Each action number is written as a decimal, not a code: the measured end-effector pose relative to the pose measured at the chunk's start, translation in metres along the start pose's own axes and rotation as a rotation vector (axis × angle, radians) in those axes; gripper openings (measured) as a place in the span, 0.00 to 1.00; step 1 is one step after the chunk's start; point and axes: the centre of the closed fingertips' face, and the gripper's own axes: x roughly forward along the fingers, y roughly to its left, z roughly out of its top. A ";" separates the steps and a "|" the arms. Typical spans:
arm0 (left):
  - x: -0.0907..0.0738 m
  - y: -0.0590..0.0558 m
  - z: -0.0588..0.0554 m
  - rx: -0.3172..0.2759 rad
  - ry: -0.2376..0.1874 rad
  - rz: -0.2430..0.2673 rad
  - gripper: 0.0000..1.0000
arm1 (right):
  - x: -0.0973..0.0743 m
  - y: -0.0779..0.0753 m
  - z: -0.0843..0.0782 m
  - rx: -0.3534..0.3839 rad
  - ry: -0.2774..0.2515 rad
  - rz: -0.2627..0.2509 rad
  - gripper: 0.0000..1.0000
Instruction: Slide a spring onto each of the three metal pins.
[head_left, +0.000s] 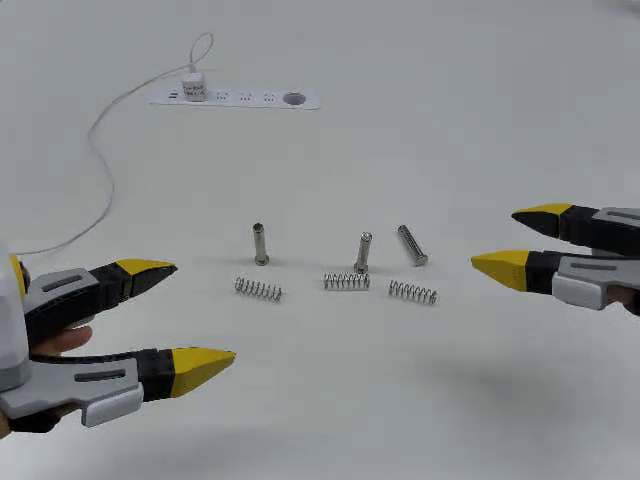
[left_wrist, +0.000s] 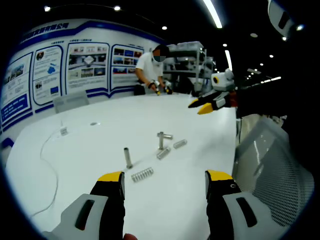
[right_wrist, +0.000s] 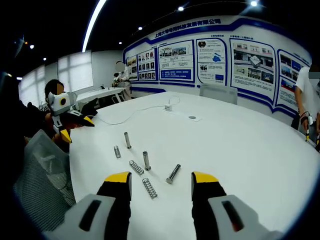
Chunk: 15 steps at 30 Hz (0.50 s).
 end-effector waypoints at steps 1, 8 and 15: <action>0.000 0.000 0.000 0.000 -0.001 0.000 0.67 | 0.003 -0.001 0.001 -0.002 0.005 -0.002 0.48; 0.000 0.000 -0.001 -0.004 -0.002 0.006 0.67 | 0.030 -0.012 0.007 -0.005 0.055 -0.025 0.44; 0.000 0.001 -0.001 -0.005 -0.006 0.013 0.66 | 0.056 -0.020 0.004 0.001 0.134 -0.054 0.35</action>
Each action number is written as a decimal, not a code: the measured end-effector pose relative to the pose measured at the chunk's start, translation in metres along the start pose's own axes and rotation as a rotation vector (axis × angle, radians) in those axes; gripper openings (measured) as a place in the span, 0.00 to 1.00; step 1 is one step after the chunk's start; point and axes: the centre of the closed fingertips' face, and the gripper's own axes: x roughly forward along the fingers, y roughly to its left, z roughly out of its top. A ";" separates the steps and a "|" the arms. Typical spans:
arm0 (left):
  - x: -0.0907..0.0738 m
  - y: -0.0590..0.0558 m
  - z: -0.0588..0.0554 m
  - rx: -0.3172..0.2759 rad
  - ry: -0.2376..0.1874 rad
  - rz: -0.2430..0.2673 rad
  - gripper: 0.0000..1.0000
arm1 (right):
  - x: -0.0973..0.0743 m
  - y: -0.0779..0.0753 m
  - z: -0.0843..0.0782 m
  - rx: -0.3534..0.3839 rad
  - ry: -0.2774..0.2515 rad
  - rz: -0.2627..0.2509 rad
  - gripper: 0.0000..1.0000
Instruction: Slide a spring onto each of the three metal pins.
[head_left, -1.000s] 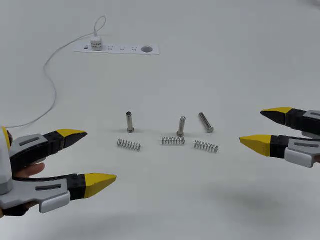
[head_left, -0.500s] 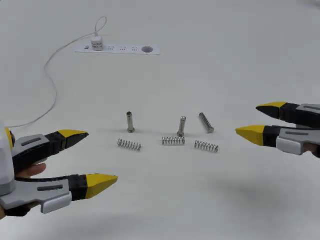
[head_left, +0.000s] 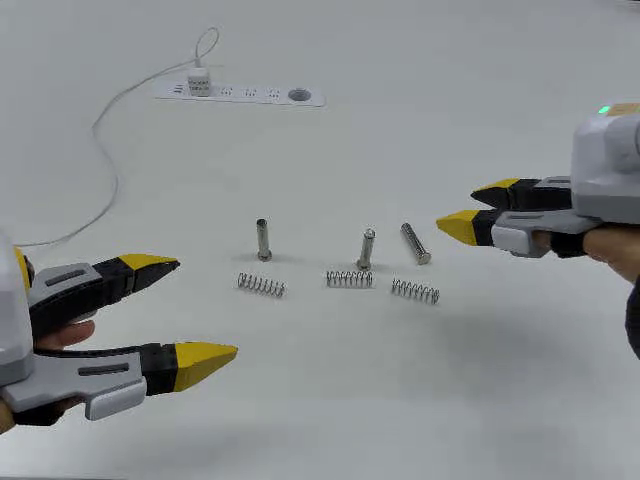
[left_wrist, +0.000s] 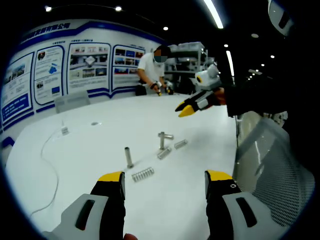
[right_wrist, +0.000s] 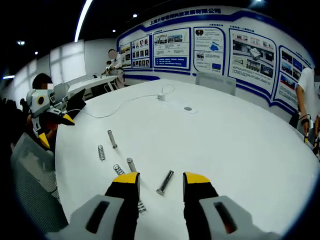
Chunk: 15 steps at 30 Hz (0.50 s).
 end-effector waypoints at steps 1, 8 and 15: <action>0.000 0.000 0.000 0.000 0.000 0.001 0.66 | 0.003 -0.001 0.000 0.001 0.008 -0.005 0.34; 0.003 -0.001 0.000 0.000 -0.001 -0.002 0.66 | 0.027 -0.005 -0.009 0.004 0.082 -0.030 0.29; 0.004 -0.001 -0.001 0.001 0.003 0.000 0.65 | 0.046 -0.011 -0.023 0.034 0.159 -0.073 0.24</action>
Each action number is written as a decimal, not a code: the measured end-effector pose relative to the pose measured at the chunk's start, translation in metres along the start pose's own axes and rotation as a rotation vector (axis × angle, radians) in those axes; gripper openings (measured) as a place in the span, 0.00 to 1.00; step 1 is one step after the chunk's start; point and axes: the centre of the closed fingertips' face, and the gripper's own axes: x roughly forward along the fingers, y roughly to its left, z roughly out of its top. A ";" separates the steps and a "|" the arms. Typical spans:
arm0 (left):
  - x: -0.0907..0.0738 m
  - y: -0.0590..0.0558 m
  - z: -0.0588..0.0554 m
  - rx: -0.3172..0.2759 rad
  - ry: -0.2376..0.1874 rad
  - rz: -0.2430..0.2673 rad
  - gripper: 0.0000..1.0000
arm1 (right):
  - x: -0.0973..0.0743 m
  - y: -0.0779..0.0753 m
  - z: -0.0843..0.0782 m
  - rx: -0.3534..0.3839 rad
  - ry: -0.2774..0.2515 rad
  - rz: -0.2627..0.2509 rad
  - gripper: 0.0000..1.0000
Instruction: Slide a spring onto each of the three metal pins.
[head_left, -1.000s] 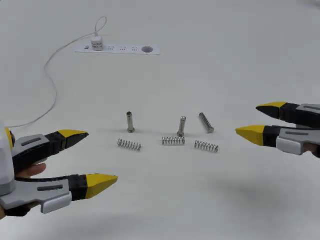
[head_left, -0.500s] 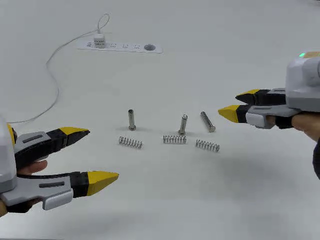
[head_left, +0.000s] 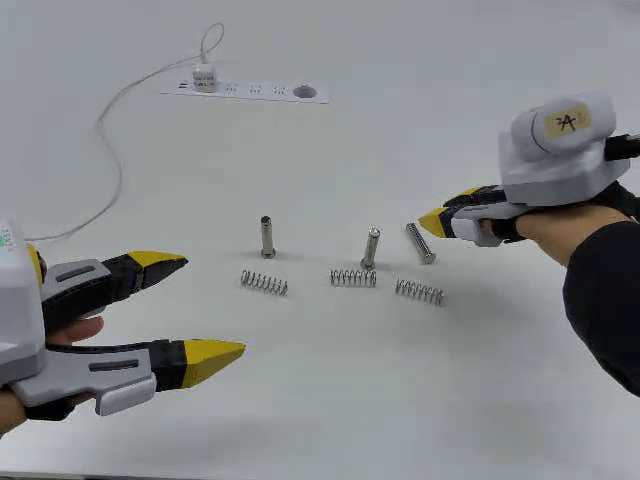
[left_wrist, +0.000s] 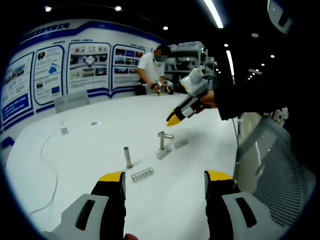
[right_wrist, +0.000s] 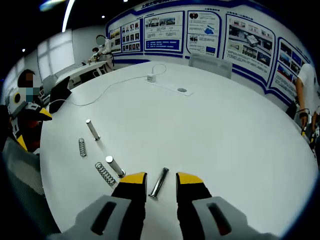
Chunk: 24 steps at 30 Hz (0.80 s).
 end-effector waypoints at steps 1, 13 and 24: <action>0.000 0.000 0.000 0.000 0.000 0.000 0.65 | 0.002 0.000 -0.002 -0.002 0.011 -0.006 0.23; -0.001 0.002 -0.001 -0.007 0.004 0.010 0.64 | 0.026 -0.001 -0.005 0.029 0.072 -0.042 0.19; -0.002 0.006 -0.003 -0.015 0.004 0.021 0.63 | 0.044 -0.006 -0.013 0.065 0.159 -0.064 0.15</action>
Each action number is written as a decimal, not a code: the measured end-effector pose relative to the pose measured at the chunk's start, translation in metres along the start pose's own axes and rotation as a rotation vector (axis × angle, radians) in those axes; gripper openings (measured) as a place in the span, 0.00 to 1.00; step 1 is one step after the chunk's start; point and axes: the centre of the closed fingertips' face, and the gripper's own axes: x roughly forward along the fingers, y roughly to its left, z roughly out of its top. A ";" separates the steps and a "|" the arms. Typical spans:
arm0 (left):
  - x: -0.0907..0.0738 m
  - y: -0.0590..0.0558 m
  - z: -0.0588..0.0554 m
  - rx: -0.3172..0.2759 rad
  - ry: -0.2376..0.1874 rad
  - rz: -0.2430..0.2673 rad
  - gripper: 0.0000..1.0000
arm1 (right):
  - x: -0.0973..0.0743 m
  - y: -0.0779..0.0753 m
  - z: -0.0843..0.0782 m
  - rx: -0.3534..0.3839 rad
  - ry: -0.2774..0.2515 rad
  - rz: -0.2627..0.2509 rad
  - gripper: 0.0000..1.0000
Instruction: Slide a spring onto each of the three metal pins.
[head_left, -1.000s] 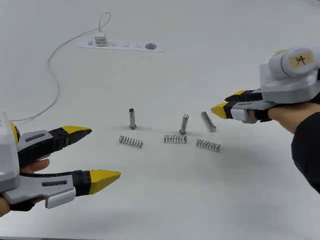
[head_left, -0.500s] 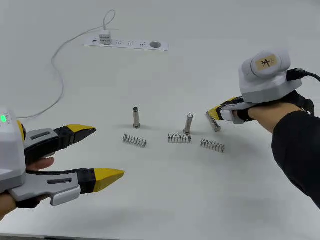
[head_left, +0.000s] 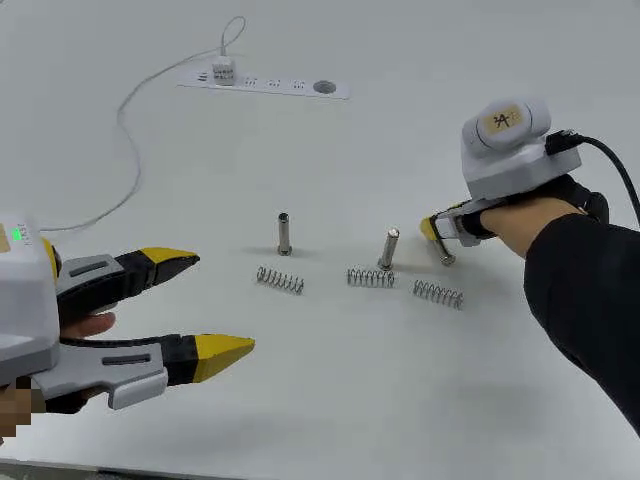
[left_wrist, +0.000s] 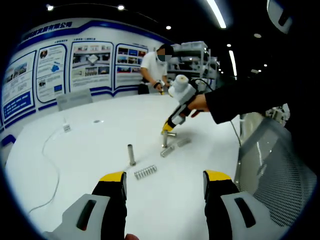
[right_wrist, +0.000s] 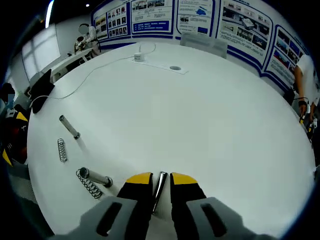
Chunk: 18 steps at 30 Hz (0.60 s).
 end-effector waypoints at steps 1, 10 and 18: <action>0.000 0.000 0.000 -0.003 -0.001 0.001 0.63 | 0.001 0.000 -0.001 0.006 0.006 0.001 0.15; -0.001 0.003 -0.001 -0.012 -0.008 0.007 0.63 | 0.004 -0.001 -0.007 0.003 0.036 -0.005 0.13; -0.002 0.003 -0.002 -0.019 -0.006 0.010 0.63 | 0.005 -0.002 -0.008 0.031 0.056 0.012 0.12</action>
